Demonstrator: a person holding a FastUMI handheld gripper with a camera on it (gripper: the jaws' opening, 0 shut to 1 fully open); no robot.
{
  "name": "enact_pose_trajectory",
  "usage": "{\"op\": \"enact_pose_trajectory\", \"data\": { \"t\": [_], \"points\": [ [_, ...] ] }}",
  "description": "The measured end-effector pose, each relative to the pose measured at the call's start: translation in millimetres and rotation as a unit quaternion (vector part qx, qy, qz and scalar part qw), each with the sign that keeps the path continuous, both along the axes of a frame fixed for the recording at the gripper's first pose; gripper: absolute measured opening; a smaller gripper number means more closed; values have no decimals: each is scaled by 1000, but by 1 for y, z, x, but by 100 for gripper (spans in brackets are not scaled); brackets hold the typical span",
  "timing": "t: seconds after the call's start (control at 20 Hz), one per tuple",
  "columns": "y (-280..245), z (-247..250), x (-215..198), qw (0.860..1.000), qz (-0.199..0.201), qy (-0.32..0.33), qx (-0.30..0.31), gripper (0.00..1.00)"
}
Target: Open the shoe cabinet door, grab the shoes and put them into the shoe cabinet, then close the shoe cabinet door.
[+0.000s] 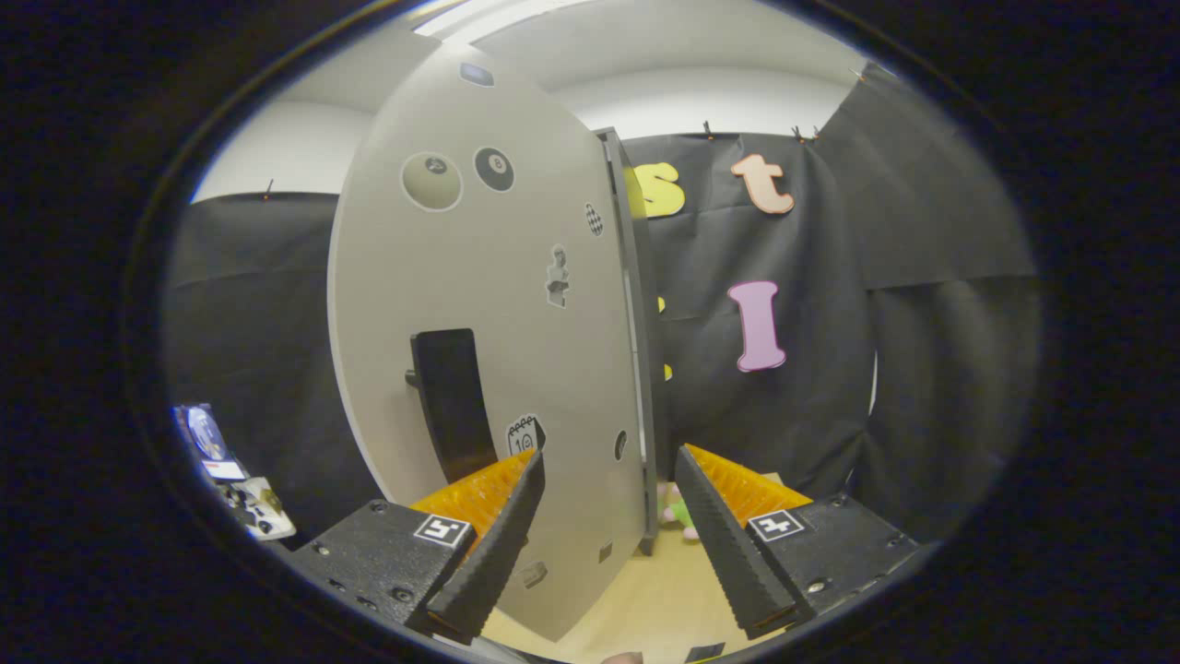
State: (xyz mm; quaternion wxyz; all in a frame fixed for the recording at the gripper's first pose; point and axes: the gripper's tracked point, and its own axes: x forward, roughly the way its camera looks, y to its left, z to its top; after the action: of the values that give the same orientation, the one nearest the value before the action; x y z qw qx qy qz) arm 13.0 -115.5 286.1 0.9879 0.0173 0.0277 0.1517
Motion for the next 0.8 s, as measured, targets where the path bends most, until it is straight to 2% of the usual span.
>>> {"op": "enact_pose_trajectory", "data": {
  "t": [0.2,0.4,0.7,0.8],
  "points": [
    [24,6,-5,998,-37,-26,-33,95],
    [58,4,-1,998,-47,-27,-24,95],
    [121,-2,17,999,-24,-32,-21,95],
    [152,-8,24,1000,-5,-23,-13,96]
  ]
}}
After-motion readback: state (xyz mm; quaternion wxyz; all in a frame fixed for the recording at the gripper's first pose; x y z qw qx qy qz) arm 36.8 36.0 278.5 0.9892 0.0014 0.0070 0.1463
